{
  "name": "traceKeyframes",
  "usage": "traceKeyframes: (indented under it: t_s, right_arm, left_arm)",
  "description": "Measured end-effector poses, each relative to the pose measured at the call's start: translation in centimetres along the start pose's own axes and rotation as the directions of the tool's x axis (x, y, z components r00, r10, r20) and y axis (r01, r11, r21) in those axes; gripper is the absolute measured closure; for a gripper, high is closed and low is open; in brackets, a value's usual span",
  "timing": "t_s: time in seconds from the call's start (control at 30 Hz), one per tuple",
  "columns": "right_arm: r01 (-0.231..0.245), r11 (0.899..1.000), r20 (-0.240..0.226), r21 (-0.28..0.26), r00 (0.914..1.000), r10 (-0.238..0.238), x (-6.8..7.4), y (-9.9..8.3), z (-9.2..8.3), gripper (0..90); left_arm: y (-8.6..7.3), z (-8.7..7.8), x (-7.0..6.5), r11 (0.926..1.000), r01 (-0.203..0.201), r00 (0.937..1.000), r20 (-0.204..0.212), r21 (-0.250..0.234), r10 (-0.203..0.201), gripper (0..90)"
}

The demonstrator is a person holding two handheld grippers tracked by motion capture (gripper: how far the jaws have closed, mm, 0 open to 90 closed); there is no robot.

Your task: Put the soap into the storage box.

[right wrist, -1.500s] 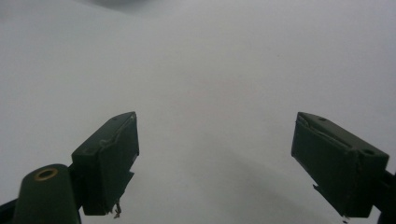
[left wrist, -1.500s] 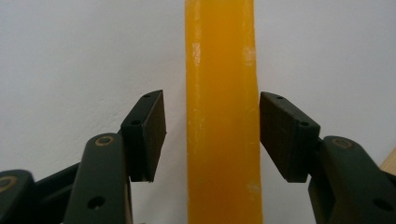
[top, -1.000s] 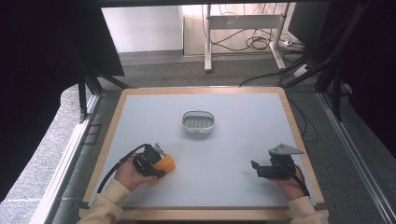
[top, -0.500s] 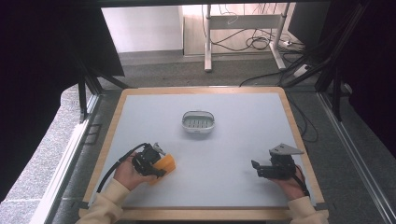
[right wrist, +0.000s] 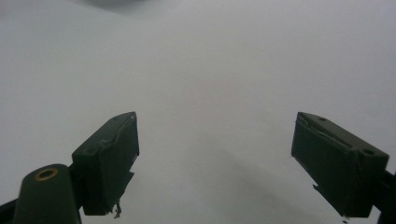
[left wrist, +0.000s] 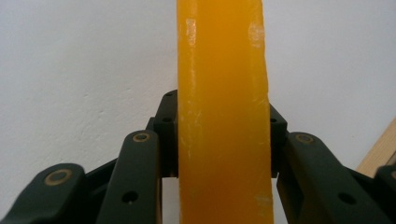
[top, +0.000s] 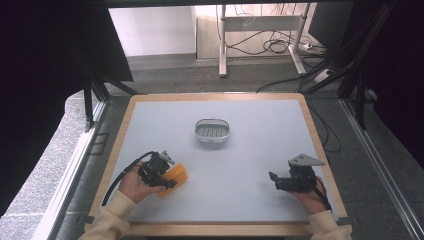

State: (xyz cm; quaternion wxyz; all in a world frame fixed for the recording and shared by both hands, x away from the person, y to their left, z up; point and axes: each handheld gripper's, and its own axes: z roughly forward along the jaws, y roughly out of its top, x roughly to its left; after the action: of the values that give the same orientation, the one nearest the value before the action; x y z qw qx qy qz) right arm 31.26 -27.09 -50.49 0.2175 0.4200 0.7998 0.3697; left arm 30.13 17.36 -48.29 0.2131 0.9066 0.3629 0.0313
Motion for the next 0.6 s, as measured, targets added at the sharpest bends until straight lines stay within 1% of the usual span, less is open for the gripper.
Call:
traceKeyframes:
  t_s: [0.2, 0.37, 0.6]
  right_arm:
    - [0.002, 1.000, -0.005, 0.003, 1.0000, -0.002, 0.1, 0.0, 0.1, 15.4]
    - [0.004, 1.000, -0.008, 0.000, 1.0000, -0.004, 0.3, 0.1, 0.1, 15.4]
    - [0.001, 1.000, -0.008, -0.001, 1.0000, -0.001, 0.2, 0.1, 0.1, 15.4]
  left_arm:
    - [0.7, -0.7, 0.2, 0.9999, -0.011, 0.9999, 0.002, -0.012, 0.011, 61.9]
    - [1.3, -1.2, 0.4, 0.9992, -0.024, 0.9995, 0.021, -0.031, 0.025, 61.8]
    - [2.0, -1.7, 1.0, 0.9988, -0.022, 0.9995, 0.023, -0.043, 0.023, 61.9]
